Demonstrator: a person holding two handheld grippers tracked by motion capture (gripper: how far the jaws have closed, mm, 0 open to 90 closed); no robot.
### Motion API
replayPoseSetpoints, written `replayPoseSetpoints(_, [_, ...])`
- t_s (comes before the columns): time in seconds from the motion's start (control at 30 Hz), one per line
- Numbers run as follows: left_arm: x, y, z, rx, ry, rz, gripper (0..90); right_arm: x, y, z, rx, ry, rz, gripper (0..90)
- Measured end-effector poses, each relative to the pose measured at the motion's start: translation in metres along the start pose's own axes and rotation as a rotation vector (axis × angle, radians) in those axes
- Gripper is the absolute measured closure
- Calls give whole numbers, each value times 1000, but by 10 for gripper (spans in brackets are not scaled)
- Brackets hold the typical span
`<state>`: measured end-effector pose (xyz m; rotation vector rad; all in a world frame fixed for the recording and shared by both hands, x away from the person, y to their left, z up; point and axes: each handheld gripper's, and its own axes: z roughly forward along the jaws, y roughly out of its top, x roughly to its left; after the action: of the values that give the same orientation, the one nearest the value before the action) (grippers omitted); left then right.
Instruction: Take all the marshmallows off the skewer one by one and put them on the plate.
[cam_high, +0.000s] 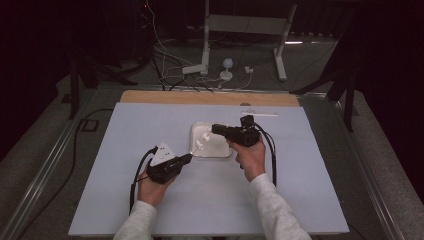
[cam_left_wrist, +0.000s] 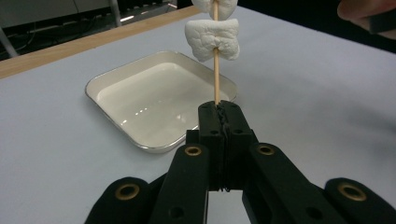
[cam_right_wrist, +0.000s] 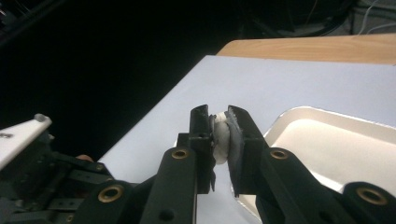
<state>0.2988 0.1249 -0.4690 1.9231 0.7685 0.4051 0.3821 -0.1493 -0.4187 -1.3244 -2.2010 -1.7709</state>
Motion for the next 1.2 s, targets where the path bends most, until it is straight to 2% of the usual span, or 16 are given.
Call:
replayPoseSetpoints(0.17, [-1, 1, 0, 10, -2, 2, 900, -1, 0, -2, -13, -32, -11, 826])
replayPoseSetpoints(0.2, [-1, 0, 0, 33, 13, 13, 900, 0, 0, -3, -22, -53, -20, 830])
replayPoseSetpoints(0.27, [1, -5, 1, 78, 40, 23, 900, -4, 3, -12, -85, -99, -6, 839])
replayPoseSetpoints(0.3, [1, -5, 1, 78, 40, 23, 900, -9, 7, -19, -118, -95, 24, 839])
replayPoseSetpoints(0.33, [6, -9, -2, 72, 38, -14, 900, -14, 10, -25, -130, -91, 38, 839])
replayPoseSetpoints(0.43, [10, -8, -5, 49, 40, -36, 900, -24, 16, -39, -120, -115, 29, 838])
replayPoseSetpoints(0.5, [11, -6, -6, 38, 43, -42, 900, -27, 17, -41, -119, -119, 33, 837])
replayPoseSetpoints(0.63, [9, -5, -5, 32, 49, -45, 900, -34, 14, -40, -97, -134, 35, 831])
replayPoseSetpoints(0.83, [10, -4, -5, 21, 40, -57, 900, -40, 8, -25, -54, -153, 34, 827])
replayPoseSetpoints(1.07, [12, -4, -5, 15, 43, -74, 900, -47, -4, 2, 55, -206, 7, 821])
replayPoseSetpoints(1.2, [12, -5, -4, 17, 42, -75, 900, -52, -12, 17, 108, -227, 9, 818])
